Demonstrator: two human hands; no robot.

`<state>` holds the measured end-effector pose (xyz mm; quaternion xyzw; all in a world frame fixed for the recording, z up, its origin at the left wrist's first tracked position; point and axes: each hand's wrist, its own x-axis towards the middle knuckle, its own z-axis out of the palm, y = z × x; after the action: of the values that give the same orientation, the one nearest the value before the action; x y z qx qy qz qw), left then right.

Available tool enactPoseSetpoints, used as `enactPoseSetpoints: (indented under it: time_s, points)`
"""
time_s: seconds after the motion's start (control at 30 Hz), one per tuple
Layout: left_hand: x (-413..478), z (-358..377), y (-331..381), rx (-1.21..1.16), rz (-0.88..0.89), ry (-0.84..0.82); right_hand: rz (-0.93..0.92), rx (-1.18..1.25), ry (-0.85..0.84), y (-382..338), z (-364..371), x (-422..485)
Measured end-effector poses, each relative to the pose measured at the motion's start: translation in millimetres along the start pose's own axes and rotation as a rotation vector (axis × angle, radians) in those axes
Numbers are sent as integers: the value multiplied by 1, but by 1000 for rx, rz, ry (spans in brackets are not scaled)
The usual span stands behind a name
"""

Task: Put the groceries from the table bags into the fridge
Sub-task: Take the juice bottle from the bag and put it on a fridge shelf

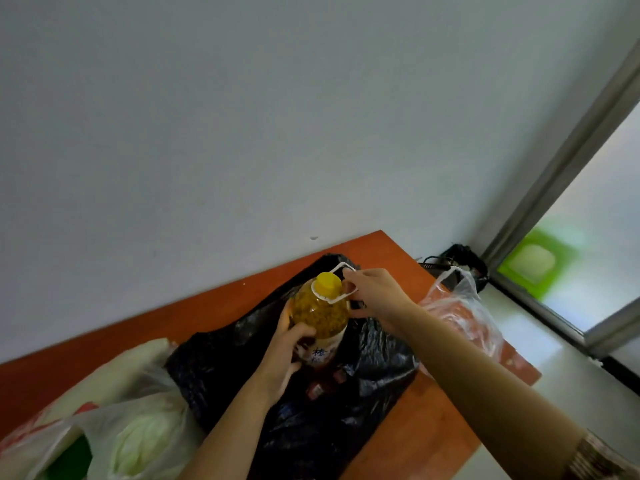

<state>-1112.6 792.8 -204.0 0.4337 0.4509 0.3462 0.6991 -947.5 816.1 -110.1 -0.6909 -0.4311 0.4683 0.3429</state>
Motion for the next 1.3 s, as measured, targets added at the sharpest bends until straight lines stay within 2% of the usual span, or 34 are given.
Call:
enactPoseSetpoints:
  time_s: [0.07,0.2,0.47,0.7,0.8,1.0,1.17,1.3]
  points:
    - [3,1,-5,41,-34,-7,10,-33,19,-6,1,-7]
    - [18,5,-21,390,189,178,2,-123,56,-14,6,-18]
    - [-9,25,-19,429,390,249,-19,-79,23,-13,-11,-68]
    - [-57,85,31,465,671,280,-169,95,35,-44,-85,-152]
    - [-85,128,48,442,793,224,-247,110,119,-43,-120,-203]
    - [-160,247,36,381,851,64,-263,86,312,-6,-199,-316]
    - [-211,356,-13,322,711,-115,-145,-8,509,49,-267,-401]
    - [-242,444,-61,332,554,-267,-3,-3,594,100,-325,-454]
